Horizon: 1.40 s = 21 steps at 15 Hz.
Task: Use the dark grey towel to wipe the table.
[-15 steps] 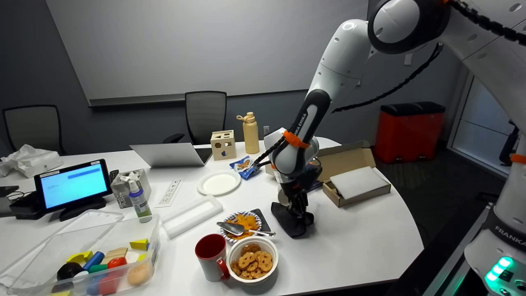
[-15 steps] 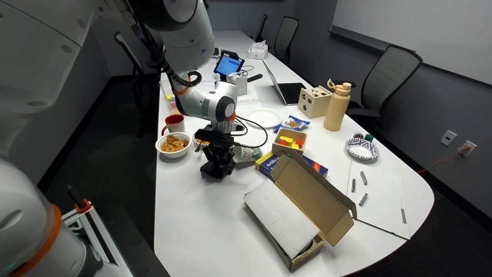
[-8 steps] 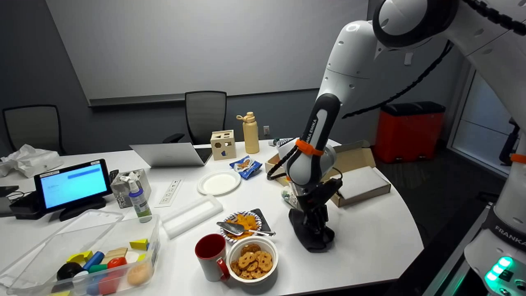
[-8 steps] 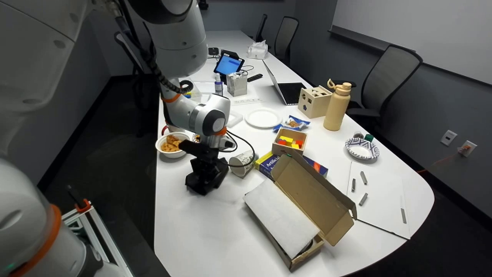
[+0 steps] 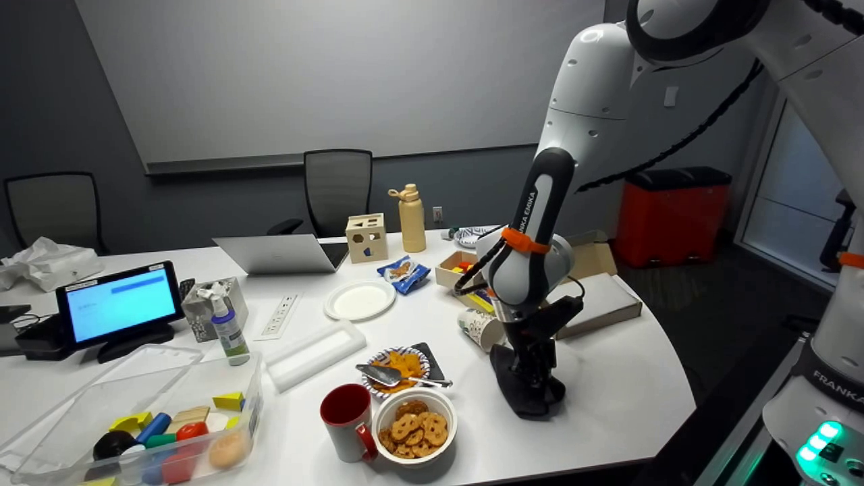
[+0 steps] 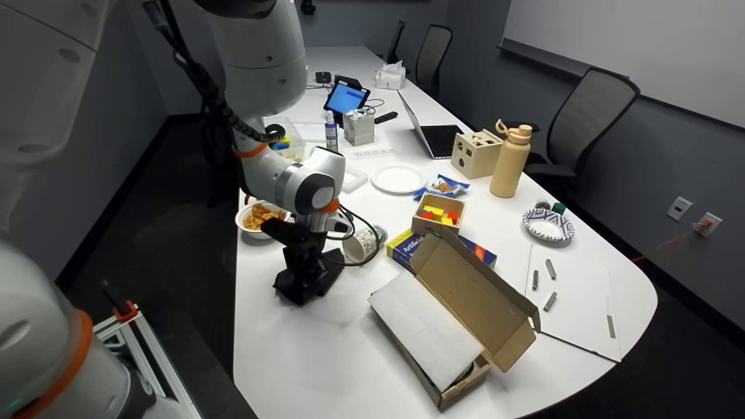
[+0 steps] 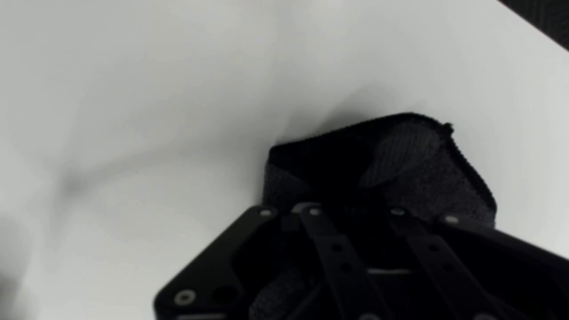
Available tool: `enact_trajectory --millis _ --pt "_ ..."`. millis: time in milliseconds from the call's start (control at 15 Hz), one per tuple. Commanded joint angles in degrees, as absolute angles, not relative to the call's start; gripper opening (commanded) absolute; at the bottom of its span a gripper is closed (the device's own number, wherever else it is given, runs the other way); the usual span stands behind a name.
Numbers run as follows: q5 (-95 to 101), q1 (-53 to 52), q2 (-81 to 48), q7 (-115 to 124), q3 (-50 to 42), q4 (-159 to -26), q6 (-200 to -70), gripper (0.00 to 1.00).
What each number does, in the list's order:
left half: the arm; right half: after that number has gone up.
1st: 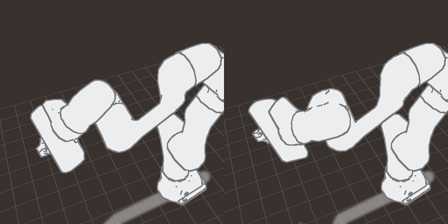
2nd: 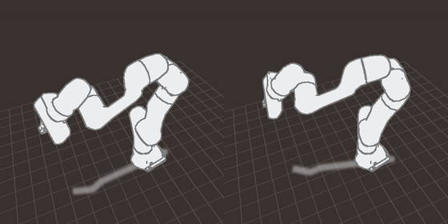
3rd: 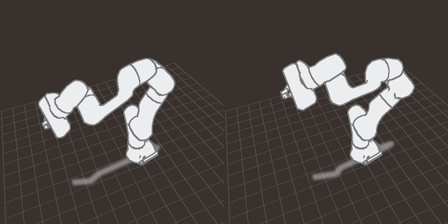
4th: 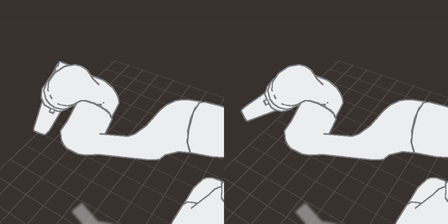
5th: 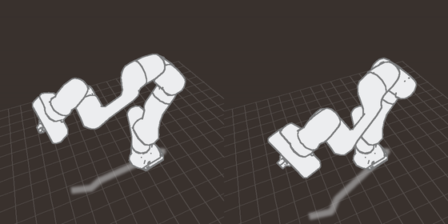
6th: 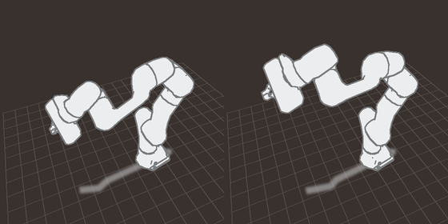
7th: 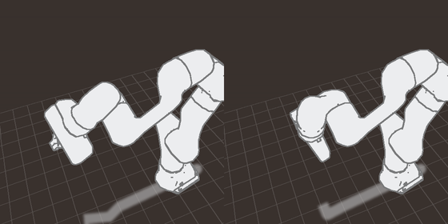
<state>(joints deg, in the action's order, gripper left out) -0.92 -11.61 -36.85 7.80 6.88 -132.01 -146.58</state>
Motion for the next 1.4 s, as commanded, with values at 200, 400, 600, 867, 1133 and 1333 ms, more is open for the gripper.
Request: enact_trajectory --millis 200,400,600,867,1133,1333 --pt "-0.67 -11.62 -39.22 6.03 7.34 -129.80 -145.67 0.03" --pt "-1.00 -10.61 -42.23 0.68 10.28 -127.82 -143.77 0.03" --pt "-0.96 -11.26 -42.67 -1.33 11.36 -127.56 -140.46 0.03" --pt "-1.65 -12.77 -40.57 4.86 9.06 -131.44 -137.54 0.03" --pt "-3.98 -11.61 -37.29 11.13 6.31 -139.12 -141.78 0.03" --pt "-5.49 -9.23 -35.39 11.99 3.47 -144.33 -147.36 0.03"
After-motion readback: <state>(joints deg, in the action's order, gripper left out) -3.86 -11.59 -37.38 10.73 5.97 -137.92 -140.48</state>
